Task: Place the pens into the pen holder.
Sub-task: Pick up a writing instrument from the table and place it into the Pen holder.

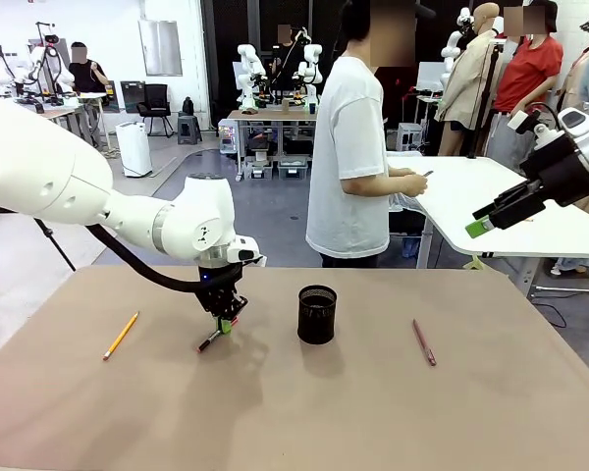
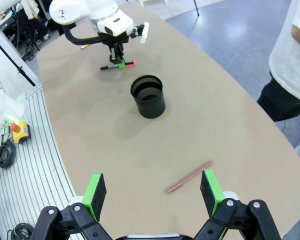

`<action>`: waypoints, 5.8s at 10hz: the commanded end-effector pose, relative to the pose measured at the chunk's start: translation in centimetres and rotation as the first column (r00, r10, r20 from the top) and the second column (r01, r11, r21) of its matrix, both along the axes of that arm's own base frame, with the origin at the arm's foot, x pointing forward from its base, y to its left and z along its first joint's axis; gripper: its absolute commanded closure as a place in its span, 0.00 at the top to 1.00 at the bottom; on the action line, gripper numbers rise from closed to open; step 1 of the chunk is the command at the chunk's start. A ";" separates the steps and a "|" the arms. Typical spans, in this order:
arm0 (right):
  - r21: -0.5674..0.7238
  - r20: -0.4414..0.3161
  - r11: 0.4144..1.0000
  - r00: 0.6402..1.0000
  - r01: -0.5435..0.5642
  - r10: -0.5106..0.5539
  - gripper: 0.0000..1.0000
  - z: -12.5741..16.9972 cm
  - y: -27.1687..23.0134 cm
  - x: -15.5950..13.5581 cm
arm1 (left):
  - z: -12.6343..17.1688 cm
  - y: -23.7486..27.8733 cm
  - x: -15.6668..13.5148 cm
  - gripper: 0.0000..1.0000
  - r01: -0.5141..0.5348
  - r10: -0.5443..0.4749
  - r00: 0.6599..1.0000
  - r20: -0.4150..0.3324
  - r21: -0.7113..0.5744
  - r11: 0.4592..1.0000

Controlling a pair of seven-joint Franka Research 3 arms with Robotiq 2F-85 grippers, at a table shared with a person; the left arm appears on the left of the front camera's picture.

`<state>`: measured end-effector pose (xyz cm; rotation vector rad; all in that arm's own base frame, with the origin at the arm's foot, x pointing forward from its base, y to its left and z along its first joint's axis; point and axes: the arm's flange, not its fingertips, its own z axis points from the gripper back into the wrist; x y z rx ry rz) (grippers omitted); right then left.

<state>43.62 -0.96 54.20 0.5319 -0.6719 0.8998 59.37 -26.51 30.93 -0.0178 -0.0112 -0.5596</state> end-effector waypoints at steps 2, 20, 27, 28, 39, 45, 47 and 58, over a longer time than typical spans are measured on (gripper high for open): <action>0.011 0.005 1.000 1.000 0.001 -0.001 1.00 0.1 0.1 0.1 | 1.7 0.6 -1.1 0.00 0.015 -0.021 0.999 -0.035 -0.152 0.988; 0.011 0.005 1.000 1.000 0.001 -0.001 1.00 0.1 0.1 0.1 | 12.6 -3.8 -5.6 0.00 0.412 0.231 0.767 0.598 -0.736 0.538; 0.011 0.005 1.000 1.000 0.001 -0.001 1.00 0.1 0.1 0.1 | 5.5 -8.0 -6.9 0.00 0.572 0.158 0.708 0.688 -0.690 0.443; 0.011 0.005 1.000 1.000 0.001 -0.001 1.00 0.1 0.1 0.1 | 4.6 -8.6 -6.8 0.00 0.585 0.161 0.690 0.705 -0.675 0.449; 0.011 0.005 1.000 1.000 0.001 -0.001 1.00 0.1 0.1 0.1 | 2.9 -7.4 -6.3 0.00 0.558 0.145 0.707 0.692 -0.672 0.486; 0.011 0.005 1.000 1.000 0.001 -0.001 1.00 0.1 0.1 0.1 | 2.9 -7.0 -6.4 0.77 0.558 0.135 0.711 0.690 -0.671 0.489; 0.011 0.005 1.000 1.000 0.001 -0.001 1.00 0.1 0.1 0.1 | 3.3 -6.5 -6.4 1.00 0.556 0.135 0.710 0.691 -0.668 0.495; 0.011 0.005 1.000 1.000 0.001 -0.001 1.00 0.1 0.1 0.1 | 12.1 6.4 -7.5 1.00 0.571 -0.172 0.766 0.619 -0.533 0.625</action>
